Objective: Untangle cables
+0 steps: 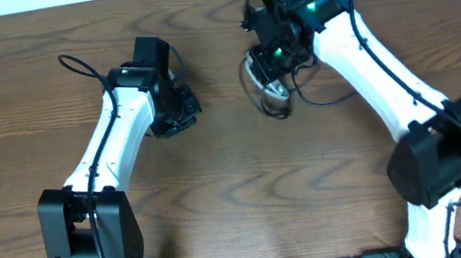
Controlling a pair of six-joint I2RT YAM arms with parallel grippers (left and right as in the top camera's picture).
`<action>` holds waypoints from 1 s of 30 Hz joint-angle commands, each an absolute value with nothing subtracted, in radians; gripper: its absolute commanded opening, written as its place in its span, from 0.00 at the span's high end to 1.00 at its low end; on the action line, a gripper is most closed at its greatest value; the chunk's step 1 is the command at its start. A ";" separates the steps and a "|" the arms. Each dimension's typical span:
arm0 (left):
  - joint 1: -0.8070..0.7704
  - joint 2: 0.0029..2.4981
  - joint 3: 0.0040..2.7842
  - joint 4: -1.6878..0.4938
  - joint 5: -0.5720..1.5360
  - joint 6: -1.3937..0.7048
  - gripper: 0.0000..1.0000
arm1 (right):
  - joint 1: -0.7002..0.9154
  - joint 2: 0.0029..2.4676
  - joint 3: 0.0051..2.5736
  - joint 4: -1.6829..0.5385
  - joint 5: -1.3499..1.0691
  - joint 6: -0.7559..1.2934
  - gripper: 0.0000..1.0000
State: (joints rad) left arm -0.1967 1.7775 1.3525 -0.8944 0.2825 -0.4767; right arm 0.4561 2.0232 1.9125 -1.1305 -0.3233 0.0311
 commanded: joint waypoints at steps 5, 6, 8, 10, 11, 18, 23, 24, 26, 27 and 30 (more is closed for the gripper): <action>-0.195 1.758 1.356 -0.991 0.275 -0.437 0.84 | 0.533 2.082 1.840 -1.115 -0.366 -0.050 0.88; -0.195 1.758 1.356 -1.002 0.275 -0.428 0.84 | 0.538 2.090 1.836 -1.109 -0.365 -0.050 0.71; -0.195 1.758 1.356 -1.001 0.252 -0.397 0.83 | 0.535 2.093 1.836 -1.076 -0.366 -0.045 0.47; -0.195 1.758 1.356 -1.001 0.231 -0.397 0.78 | 0.519 2.093 1.837 -1.031 -0.366 0.021 0.34; -0.195 1.758 1.356 -1.001 0.231 -0.397 0.77 | 0.511 2.093 1.837 -1.023 -0.365 0.047 0.31; -0.196 1.769 1.356 -0.925 0.290 -0.406 0.76 | 0.433 2.099 1.836 -1.010 -0.292 0.067 0.33; -0.208 1.774 1.356 -0.870 0.427 -0.471 0.75 | 0.401 2.150 1.836 -1.031 -0.290 0.066 0.38; -0.216 1.774 1.356 -0.844 0.427 -0.486 0.72 | 0.400 2.166 1.836 -1.034 -0.292 0.066 0.40; -0.243 1.774 1.356 -0.778 0.427 -0.547 0.71 | 0.408 2.203 1.836 -1.049 -0.298 0.066 0.42; -0.250 1.774 1.356 -0.764 0.427 -0.561 0.71 | 0.412 2.215 1.836 -1.057 -0.296 0.066 0.43; -0.281 1.774 1.356 -0.707 0.425 -0.579 0.71 | 0.418 2.266 1.836 -1.077 -0.290 0.066 0.46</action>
